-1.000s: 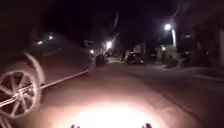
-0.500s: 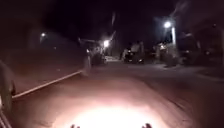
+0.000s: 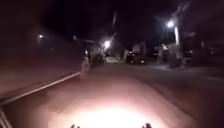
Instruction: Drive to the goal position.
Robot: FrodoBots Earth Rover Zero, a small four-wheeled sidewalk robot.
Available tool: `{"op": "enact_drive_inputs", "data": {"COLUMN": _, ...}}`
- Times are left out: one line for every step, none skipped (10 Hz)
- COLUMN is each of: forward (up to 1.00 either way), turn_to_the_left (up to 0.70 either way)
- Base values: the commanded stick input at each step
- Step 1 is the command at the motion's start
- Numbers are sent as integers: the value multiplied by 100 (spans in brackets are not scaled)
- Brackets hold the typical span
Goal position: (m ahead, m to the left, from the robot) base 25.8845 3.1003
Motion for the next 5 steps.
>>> {"op": "enact_drive_inputs", "data": {"forward": 85, "turn_to_the_left": 0}}
{"op": "enact_drive_inputs", "data": {"forward": 85, "turn_to_the_left": -25}}
{"op": "enact_drive_inputs", "data": {"forward": 85, "turn_to_the_left": -34}}
{"op": "enact_drive_inputs", "data": {"forward": 85, "turn_to_the_left": -18}}
{"op": "enact_drive_inputs", "data": {"forward": 85, "turn_to_the_left": 0}}
